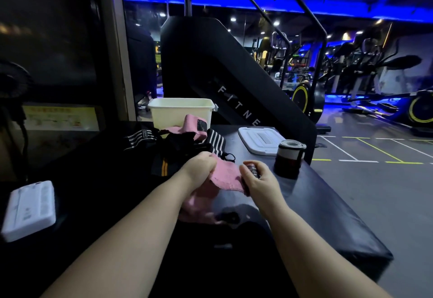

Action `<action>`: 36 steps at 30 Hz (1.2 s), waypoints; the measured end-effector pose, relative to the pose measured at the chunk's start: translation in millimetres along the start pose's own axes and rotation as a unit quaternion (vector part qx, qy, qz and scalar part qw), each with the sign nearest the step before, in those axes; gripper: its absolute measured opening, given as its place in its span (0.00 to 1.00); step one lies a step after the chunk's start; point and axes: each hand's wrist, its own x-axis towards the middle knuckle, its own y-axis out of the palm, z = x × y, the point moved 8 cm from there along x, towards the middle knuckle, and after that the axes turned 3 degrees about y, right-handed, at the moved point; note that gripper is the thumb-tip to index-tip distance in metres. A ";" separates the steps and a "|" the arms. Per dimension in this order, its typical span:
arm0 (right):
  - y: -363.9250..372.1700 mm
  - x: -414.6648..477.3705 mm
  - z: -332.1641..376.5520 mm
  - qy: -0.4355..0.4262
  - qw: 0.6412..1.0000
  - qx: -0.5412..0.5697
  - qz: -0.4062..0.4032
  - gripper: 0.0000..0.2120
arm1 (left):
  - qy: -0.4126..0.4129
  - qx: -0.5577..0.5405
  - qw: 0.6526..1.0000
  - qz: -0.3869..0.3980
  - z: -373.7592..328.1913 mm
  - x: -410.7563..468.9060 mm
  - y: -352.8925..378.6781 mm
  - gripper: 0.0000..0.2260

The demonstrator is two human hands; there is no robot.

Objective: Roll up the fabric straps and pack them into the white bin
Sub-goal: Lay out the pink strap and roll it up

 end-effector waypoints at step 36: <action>-170.4 -7.1 -26.7 -0.026 0.909 -0.410 -0.066 0.26 | 0.186 0.487 0.840 0.154 14.1 -25.9 124.7 0.22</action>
